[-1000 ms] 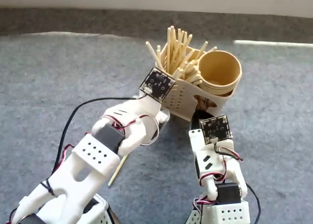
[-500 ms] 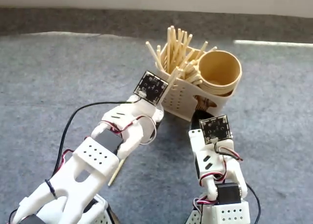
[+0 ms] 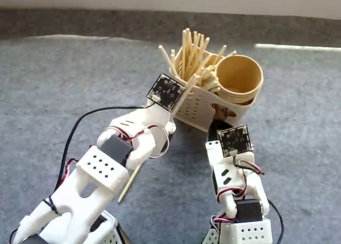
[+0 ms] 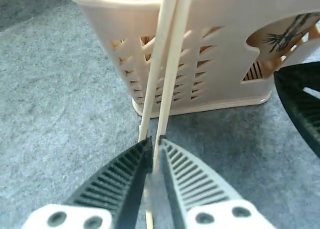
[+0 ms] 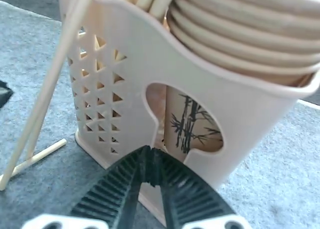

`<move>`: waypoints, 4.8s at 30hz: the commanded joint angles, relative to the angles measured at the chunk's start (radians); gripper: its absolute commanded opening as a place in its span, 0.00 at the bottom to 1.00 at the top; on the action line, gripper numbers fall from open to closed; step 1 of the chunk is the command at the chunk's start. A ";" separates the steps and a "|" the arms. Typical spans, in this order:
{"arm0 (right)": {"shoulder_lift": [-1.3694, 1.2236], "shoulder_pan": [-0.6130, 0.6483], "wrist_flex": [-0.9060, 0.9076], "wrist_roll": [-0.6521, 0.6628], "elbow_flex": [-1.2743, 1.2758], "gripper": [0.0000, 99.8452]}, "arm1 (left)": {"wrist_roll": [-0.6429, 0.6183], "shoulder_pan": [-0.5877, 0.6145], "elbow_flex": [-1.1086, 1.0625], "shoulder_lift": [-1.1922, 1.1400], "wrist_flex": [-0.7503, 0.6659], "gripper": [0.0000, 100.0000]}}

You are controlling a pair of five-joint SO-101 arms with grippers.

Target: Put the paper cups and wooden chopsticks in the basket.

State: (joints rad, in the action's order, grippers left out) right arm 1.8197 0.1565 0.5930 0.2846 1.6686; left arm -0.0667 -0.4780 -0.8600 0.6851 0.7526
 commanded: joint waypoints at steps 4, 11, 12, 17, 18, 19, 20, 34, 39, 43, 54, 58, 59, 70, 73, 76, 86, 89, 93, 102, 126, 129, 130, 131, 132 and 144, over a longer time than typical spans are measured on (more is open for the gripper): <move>0.019 -0.012 -0.004 -0.003 0.018 0.00 | -0.109 -0.016 0.051 0.024 0.000 0.15; 0.019 -0.008 -0.004 -0.003 0.018 0.00 | -0.110 -0.001 -0.030 0.022 -0.196 0.12; 0.019 -0.008 -0.004 -0.003 0.018 0.00 | -0.110 -0.001 -0.048 0.022 -0.233 0.11; 0.019 -0.008 -0.004 -0.003 0.018 0.00 | -0.087 -0.002 -0.111 0.022 -0.344 0.09; 0.019 -0.008 -0.004 -0.003 0.018 0.00 | -0.064 -0.005 -0.117 0.022 -0.347 0.09; 0.019 -0.008 -0.004 -0.003 0.018 0.00 | -0.051 -0.005 -0.124 0.022 -0.348 0.09; 0.019 -0.008 -0.004 -0.003 0.018 0.00 | -0.044 -0.005 -0.128 0.022 -0.348 0.09; 0.019 -0.007 -0.004 -0.003 0.019 0.00 | -0.048 -0.002 -0.137 0.021 -0.350 0.09; 0.019 -0.007 -0.004 -0.003 0.019 0.00 | -0.048 -0.001 -0.219 0.021 -0.493 0.09; 0.019 -0.007 -0.004 -0.003 0.019 0.00 | -0.041 0.002 -0.269 0.021 -0.594 0.04; 0.019 -0.007 -0.004 -0.003 0.019 0.00 | -0.041 -0.007 -0.231 0.033 -0.473 0.01; 0.019 -0.008 -0.004 -0.003 0.019 0.00 | -0.041 -0.007 -0.147 0.079 -0.278 0.01; 0.019 -0.008 -0.004 -0.003 0.019 0.00 | -0.041 -0.008 -0.136 0.110 -0.239 0.01; 0.019 -0.007 -0.004 -0.003 0.019 0.00 | -0.041 -0.053 -0.096 0.544 -0.104 0.01; 0.019 -0.007 -0.004 -0.003 0.019 0.00 | -0.041 -0.053 -0.036 0.562 -0.104 0.01; 0.019 -0.007 -0.004 -0.003 0.019 0.00 | -0.041 -0.053 0.041 0.561 -0.107 0.01; 0.019 -0.007 -0.004 -0.003 0.019 0.00 | -0.012 -0.053 0.180 0.559 -0.195 0.01; 0.019 -0.007 -0.004 -0.003 0.019 0.00 | 0.058 -0.058 0.150 0.555 -0.296 0.01; 0.019 -0.007 -0.004 -0.003 0.019 0.00 | 0.072 -0.053 0.142 0.450 -0.410 0.01; 0.019 -0.007 -0.004 -0.003 0.021 0.00 | 0.068 -0.035 0.311 0.068 -0.437 0.01; 0.019 -0.010 -0.101 -0.003 0.068 0.00 | 0.018 0.021 0.628 -0.170 0.040 0.13; 0.019 -0.010 -0.101 -0.003 0.068 0.00 | 0.017 0.021 0.702 -0.170 0.137 0.13; 0.019 -0.010 -0.101 -0.003 0.068 0.00 | 0.015 0.021 0.716 -0.170 0.155 0.13; 0.019 -0.010 -0.101 -0.003 0.068 0.00 | 0.006 0.021 0.720 -0.170 0.161 0.13; 0.019 -0.010 -0.101 -0.003 0.068 0.00 | -0.017 0.022 0.716 -0.170 0.158 0.13; 0.019 -0.010 -0.102 -0.003 0.082 0.00 | -0.091 0.067 0.708 -0.390 -0.235 0.01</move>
State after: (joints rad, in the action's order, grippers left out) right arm 1.8197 0.1565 0.5240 0.2846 1.6701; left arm -0.1496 -0.4335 -0.2018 0.3521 0.6099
